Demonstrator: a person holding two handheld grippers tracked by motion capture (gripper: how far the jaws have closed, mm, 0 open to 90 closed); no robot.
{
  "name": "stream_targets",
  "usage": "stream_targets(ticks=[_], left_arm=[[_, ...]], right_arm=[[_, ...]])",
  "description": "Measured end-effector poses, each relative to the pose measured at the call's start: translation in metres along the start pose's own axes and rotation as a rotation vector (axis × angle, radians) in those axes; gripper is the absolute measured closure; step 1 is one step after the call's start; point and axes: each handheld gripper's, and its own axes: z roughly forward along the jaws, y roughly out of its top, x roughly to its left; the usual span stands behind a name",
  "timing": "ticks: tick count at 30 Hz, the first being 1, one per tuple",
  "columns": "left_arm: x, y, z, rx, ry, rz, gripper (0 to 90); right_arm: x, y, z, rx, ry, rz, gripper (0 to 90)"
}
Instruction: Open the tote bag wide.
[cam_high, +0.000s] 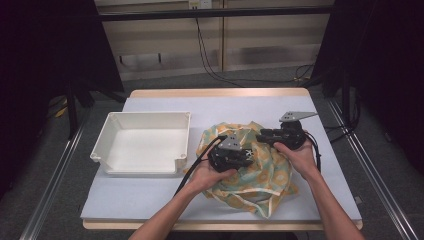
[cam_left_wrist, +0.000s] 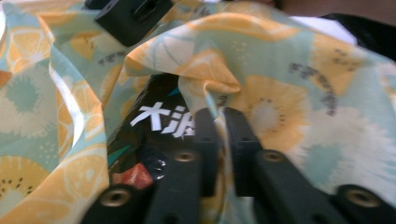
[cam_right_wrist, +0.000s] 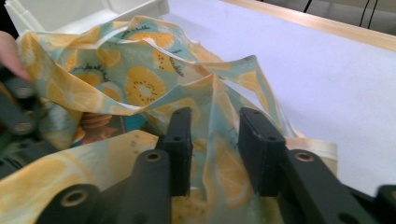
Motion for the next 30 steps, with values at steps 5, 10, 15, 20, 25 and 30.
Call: stream_targets(ticks=[5, 10, 15, 20, 25, 30], left_arm=[[-0.017, 0.004, -0.011, -0.064, -0.041, 0.041, 88.2], [-0.042, 0.009, -0.016, -0.095, -0.069, 0.102, 88.6], [-0.055, 0.006, -0.02, -0.115, -0.102, 0.14, 89.2], [-0.076, 0.006, -0.017, -0.103, -0.152, 0.2, 89.6], [-0.099, 0.004, -0.008, -0.074, -0.215, 0.258, 89.8], [-0.109, -0.001, 0.004, -0.033, -0.225, 0.28, 89.9]], right_arm=[[-0.007, -0.001, -0.001, -0.02, -0.01, 0.038, 68.6], [-0.01, -0.003, 0.005, 0.012, -0.019, 0.032, 64.6], [-0.013, -0.004, 0.009, 0.022, -0.016, 0.041, 83.8], [-0.024, -0.005, 0.008, 0.02, -0.024, 0.065, 90.0], [-0.04, -0.005, 0.0, -0.006, -0.077, 0.108, 90.0], [-0.054, -0.005, 0.002, -0.006, -0.13, 0.133, 90.0]])
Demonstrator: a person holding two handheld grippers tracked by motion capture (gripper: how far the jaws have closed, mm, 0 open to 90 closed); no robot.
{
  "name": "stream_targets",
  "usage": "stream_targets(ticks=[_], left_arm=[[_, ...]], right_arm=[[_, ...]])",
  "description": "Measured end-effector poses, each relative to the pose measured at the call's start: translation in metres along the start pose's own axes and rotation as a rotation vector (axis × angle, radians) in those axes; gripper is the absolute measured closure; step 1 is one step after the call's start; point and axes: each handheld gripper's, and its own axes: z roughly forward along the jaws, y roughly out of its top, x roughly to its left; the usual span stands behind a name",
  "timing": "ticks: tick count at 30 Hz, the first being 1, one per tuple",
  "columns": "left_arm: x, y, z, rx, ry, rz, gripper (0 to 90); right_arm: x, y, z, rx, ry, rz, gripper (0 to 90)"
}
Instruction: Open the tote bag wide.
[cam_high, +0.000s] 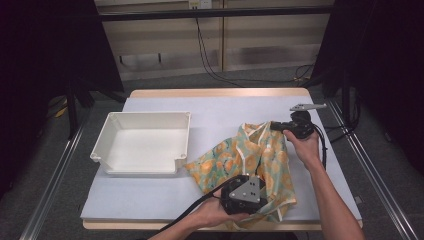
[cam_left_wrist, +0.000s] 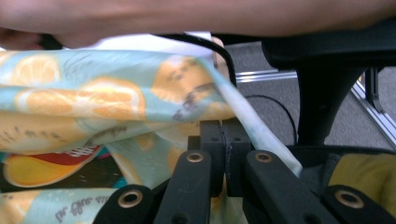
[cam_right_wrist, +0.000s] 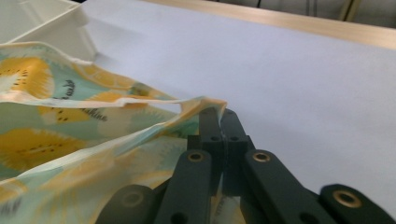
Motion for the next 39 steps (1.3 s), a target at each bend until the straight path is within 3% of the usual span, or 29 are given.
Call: stream_targets(ticks=[3, 6, 10, 13, 14, 17, 18, 20, 23, 27, 30, 33, 35, 39], left_arm=[[-0.001, -0.004, 0.008, 0.026, -0.014, 0.01, 90.0], [0.0, -0.007, 0.015, 0.025, -0.022, -0.007, 90.0], [0.005, -0.013, 0.026, 0.039, -0.039, -0.027, 90.0], [0.007, -0.018, 0.031, 0.054, -0.009, -0.029, 89.6], [0.008, -0.02, 0.031, 0.053, 0.01, -0.048, 89.3], [0.018, -0.024, 0.028, 0.055, 0.046, -0.064, 88.6], [0.021, -0.026, 0.028, 0.039, 0.059, -0.092, 88.5], [0.024, -0.029, 0.027, 0.039, 0.073, -0.107, 87.1], [0.025, -0.03, 0.027, 0.038, 0.068, -0.114, 84.2], [0.021, -0.028, 0.017, 0.002, 0.051, -0.127, 79.1], [0.019, -0.028, 0.004, -0.035, 0.056, -0.16, 72.0], [0.018, -0.027, -0.012, -0.045, 0.076, -0.162, 66.2], [0.016, -0.027, -0.021, -0.055, 0.086, -0.159, 63.5], [0.016, -0.028, -0.034, -0.045, 0.109, -0.173, 55.5]], right_arm=[[-0.008, 0.004, 0.006, -0.014, -0.033, 0.01, 90.0], [-0.012, 0.009, 0.012, -0.026, -0.056, 0.013, 90.0], [-0.011, 0.016, 0.022, -0.033, -0.046, 0.013, 90.0], [-0.006, 0.01, 0.028, 0.016, -0.009, -0.014, 89.8], [-0.004, 0.008, 0.027, 0.021, -0.01, -0.021, 85.3], [-0.001, 0.003, 0.017, -0.01, 0.016, 0.0, 75.0], [0.001, 0.001, 0.012, -0.024, 0.031, 0.0, 72.4], [0.007, -0.002, 0.001, -0.03, 0.023, -0.006, 64.5], [0.015, -0.004, -0.014, -0.042, 0.021, -0.015, 58.0], [0.027, -0.004, -0.037, -0.067, 0.032, -0.018, 50.1], [0.042, -0.009, -0.054, -0.08, 0.054, -0.029, 50.2], [0.06, -0.014, -0.068, -0.076, 0.082, -0.05, 55.4], [0.073, -0.017, -0.074, -0.067, 0.102, -0.067, 60.6], [0.093, -0.018, -0.077, -0.051, 0.125, -0.102, 61.8]])
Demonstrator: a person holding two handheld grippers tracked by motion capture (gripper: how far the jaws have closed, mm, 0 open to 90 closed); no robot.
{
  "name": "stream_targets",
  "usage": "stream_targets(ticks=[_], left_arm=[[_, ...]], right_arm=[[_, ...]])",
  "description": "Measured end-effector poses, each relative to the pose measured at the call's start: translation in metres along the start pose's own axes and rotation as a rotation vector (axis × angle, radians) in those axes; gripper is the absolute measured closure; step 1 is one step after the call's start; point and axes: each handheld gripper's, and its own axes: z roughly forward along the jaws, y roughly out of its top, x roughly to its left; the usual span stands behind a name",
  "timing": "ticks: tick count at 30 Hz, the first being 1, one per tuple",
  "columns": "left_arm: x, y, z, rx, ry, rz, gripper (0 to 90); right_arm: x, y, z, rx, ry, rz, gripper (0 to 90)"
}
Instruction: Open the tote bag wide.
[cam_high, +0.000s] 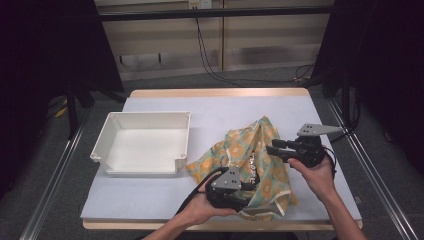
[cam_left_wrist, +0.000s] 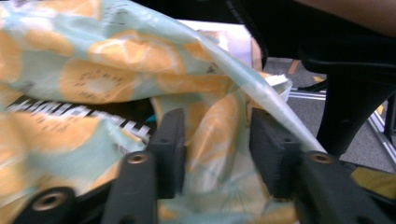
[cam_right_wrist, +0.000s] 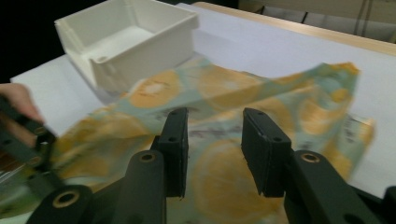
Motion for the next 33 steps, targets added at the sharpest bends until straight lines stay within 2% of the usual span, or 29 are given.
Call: stream_targets(ticks=[3, 6, 8, 9, 11, 13, 14, 15, 17, 19, 20, 21, 22, 23, 25, 27, 30, 33], left_arm=[[0.002, -0.002, -0.006, -0.012, 0.01, -0.007, 56.0], [0.004, -0.005, -0.011, -0.02, 0.013, -0.003, 60.3], [0.005, -0.006, -0.019, -0.027, 0.025, 0.011, 69.4], [0.006, -0.007, -0.023, -0.038, 0.031, 0.001, 72.6], [0.009, -0.007, -0.033, -0.059, 0.045, -0.007, 74.6], [0.014, -0.007, -0.038, -0.071, 0.058, -0.029, 74.6], [0.018, -0.006, -0.039, -0.081, 0.078, -0.039, 74.6], [0.022, -0.006, -0.038, -0.102, 0.085, -0.054, 74.5], [0.029, -0.006, -0.033, -0.11, 0.099, -0.069, 74.5], [0.036, -0.01, -0.019, -0.064, 0.119, -0.07, 74.7], [0.038, -0.013, -0.013, -0.054, 0.116, -0.09, 74.6], [0.039, -0.017, -0.008, -0.044, 0.102, -0.094, 74.6], [0.038, -0.018, -0.004, -0.037, 0.107, -0.093, 74.1], [0.038, -0.019, -0.004, -0.017, 0.107, -0.086, 73.3], [0.037, -0.019, -0.003, -0.037, 0.101, -0.091, 71.4], [0.036, -0.019, -0.003, -0.034, 0.097, -0.09, 70.2], [0.034, -0.021, -0.002, -0.031, 0.082, -0.089, 70.1], [0.032, -0.021, -0.001, -0.029, 0.078, -0.098, 71.1]], right_arm=[[0.014, 0.004, 0.002, -0.01, 0.023, -0.013, 59.3], [0.026, 0.006, 0.011, 0.006, 0.035, -0.032, 50.1], [0.031, 0.002, 0.018, 0.028, 0.028, -0.061, 44.4], [0.032, -0.003, 0.022, 0.04, 0.039, -0.076, 43.1], [0.03, -0.013, 0.025, 0.049, 0.034, -0.043, 39.7], [0.028, -0.022, 0.028, 0.072, 0.013, -0.039, 37.6], [0.028, -0.026, 0.028, 0.088, 0.009, -0.035, 36.7], [0.029, -0.029, 0.029, 0.097, -0.001, -0.041, 35.9], [0.03, -0.032, 0.031, 0.107, -0.011, -0.049, 34.7], [0.03, -0.036, 0.033, 0.111, -0.001, -0.049, 33.9], [0.03, -0.038, 0.035, 0.118, -0.002, -0.052, 33.5], [0.031, -0.04, 0.036, 0.127, -0.012, -0.058, 33.2], [0.032, -0.042, 0.037, 0.127, -0.019, -0.067, 33.7], [0.033, -0.043, 0.037, 0.122, -0.031, -0.073, 35.6], [0.034, -0.044, 0.036, 0.121, -0.054, -0.088, 42.1], [0.033, -0.045, 0.034, 0.107, -0.088, -0.09, 52.3], [0.031, -0.049, 0.028, 0.094, -0.109, -0.089, 77.0], [0.032, -0.053, 0.017, 0.088, -0.131, -0.086, 88.3]])
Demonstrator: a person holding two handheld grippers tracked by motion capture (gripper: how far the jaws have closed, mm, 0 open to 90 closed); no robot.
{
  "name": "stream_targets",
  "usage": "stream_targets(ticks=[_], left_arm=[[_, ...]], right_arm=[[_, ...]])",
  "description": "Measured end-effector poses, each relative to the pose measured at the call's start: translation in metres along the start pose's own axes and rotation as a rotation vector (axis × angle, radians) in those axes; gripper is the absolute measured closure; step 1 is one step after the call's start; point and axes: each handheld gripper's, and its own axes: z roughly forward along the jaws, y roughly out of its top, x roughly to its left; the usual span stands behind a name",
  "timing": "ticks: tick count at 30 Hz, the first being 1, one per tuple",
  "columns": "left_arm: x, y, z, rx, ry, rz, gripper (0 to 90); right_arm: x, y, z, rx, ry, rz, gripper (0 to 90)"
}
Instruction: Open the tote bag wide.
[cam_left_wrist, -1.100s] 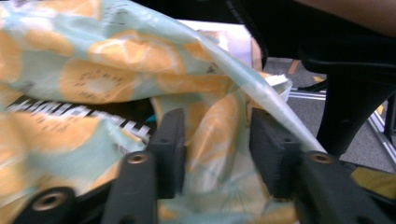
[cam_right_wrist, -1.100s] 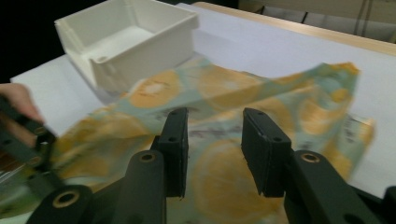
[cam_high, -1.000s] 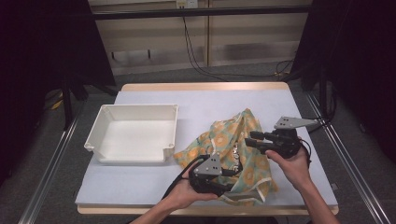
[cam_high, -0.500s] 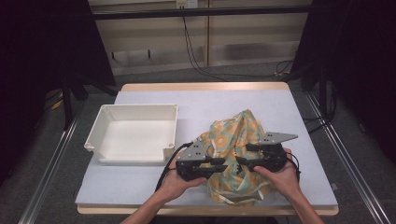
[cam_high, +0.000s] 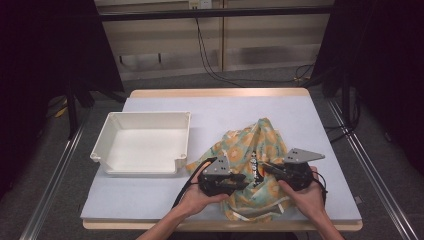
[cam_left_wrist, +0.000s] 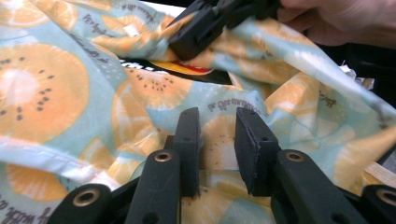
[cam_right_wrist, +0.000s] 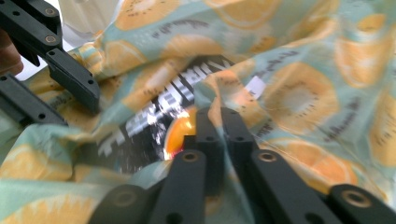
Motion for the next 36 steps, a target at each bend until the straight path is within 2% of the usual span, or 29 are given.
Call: stream_targets(ticks=[2, 5, 10, 17, 19, 21, 22, 23, 24, 25, 27, 29, 31, 33, 36], left_arm=[[-0.001, 0.0, 0.0, 0.005, -0.007, 0.009, 72.0], [-0.004, 0.002, 0.001, 0.018, -0.011, 0.018, 72.4], [-0.006, 0.009, -0.002, -0.002, -0.026, 0.023, 74.2], [-0.009, 0.026, -0.011, -0.059, -0.02, 0.036, 73.2], [-0.01, 0.03, -0.012, -0.07, -0.037, 0.032, 72.0], [-0.013, 0.037, -0.011, -0.089, -0.064, 0.008, 70.0], [-0.016, 0.042, -0.01, -0.09, -0.065, 0.026, 69.8], [-0.019, 0.046, -0.007, -0.085, -0.068, 0.044, 69.8], [-0.021, 0.051, -0.003, -0.073, -0.084, 0.052, 69.8], [-0.022, 0.054, 0.002, -0.07, -0.078, 0.055, 69.8], [-0.022, 0.059, 0.013, -0.069, -0.08, 0.051, 70.0], [-0.021, 0.063, 0.025, -0.046, -0.092, 0.045, 70.0], [-0.018, 0.062, 0.038, -0.006, -0.077, 0.045, 67.1], [-0.017, 0.057, 0.049, 0.016, -0.076, 0.014, 62.4], [-0.017, 0.049, 0.058, 0.052, -0.061, 0.021, 59.1]], right_arm=[[-0.003, -0.005, -0.008, -0.002, -0.004, 0.013, 89.6], [-0.007, -0.015, -0.02, -0.008, -0.037, 0.022, 89.9], [-0.021, -0.031, -0.035, -0.001, -0.075, 0.07, 90.0], [-0.03, -0.057, -0.047, 0.059, -0.126, 0.105, 89.9], [-0.033, -0.066, -0.048, 0.092, -0.138, 0.111, 89.9], [-0.035, -0.076, -0.045, 0.135, -0.136, 0.113, 89.8], [-0.035, -0.079, -0.045, 0.13, -0.132, 0.118, 89.6], [-0.037, -0.078, -0.046, 0.134, -0.125, 0.129, 88.5], [-0.037, -0.076, -0.046, 0.126, -0.13, 0.118, 86.2], [-0.037, -0.074, -0.046, 0.113, -0.13, 0.118, 82.5], [-0.035, -0.069, -0.048, 0.084, -0.111, 0.109, 75.8], [-0.034, -0.061, -0.05, 0.055, -0.104, 0.106, 71.0], [-0.035, -0.052, -0.051, 0.027, -0.091, 0.1, 66.6], [-0.037, -0.043, -0.054, -0.007, -0.087, 0.105, 65.5], [-0.039, -0.03, -0.054, -0.032, -0.076, 0.099, 62.2]])
